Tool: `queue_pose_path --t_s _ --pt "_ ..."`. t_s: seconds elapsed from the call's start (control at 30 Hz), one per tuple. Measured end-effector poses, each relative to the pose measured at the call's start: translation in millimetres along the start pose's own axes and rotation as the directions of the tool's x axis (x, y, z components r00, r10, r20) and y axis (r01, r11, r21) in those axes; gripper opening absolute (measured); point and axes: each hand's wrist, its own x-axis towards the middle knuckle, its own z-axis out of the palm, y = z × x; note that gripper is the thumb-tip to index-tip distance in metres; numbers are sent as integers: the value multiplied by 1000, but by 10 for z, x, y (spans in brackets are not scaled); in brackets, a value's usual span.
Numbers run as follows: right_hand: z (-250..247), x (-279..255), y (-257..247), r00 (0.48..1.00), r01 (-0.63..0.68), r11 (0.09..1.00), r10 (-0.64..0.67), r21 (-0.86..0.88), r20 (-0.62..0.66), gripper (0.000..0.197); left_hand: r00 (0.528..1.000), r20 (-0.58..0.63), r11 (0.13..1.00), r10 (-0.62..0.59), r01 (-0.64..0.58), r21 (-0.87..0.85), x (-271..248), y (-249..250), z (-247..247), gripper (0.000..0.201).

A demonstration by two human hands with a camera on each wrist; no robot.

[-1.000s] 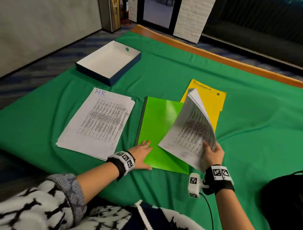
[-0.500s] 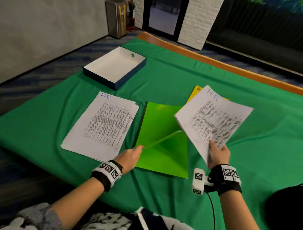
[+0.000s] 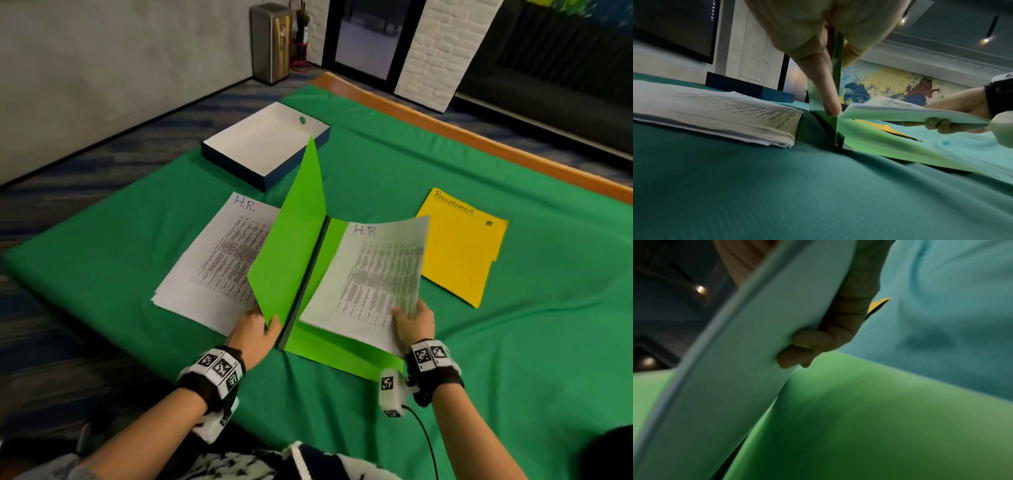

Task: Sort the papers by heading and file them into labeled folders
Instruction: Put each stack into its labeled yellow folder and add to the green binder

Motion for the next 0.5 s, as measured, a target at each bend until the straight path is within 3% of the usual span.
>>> queue_pose_path --t_s 0.13,0.3,0.33,0.4,0.43,0.5 --pt "218 -69 -130 997 25 998 -21 -53 80 41 999 32 1000 0 0 3 -5 -2 -21 46" --pt "246 -127 -186 996 -12 996 20 -86 92 47 998 56 999 21 -22 30 21 -18 -26 43" --pt "241 -144 -181 994 -21 997 30 -79 103 45 998 51 999 38 -40 36 23 -12 -28 39" --pt "247 -155 -153 991 -29 997 37 -69 125 43 996 75 998 41 -44 40 29 -12 -50 13" --pt "253 -144 -129 991 -22 997 32 -73 133 45 995 98 998 29 -33 48 34 -24 -59 18" --pt "239 -128 -93 990 -22 996 34 -88 135 51 977 207 992 57 -79 98 46 -46 -74 52"
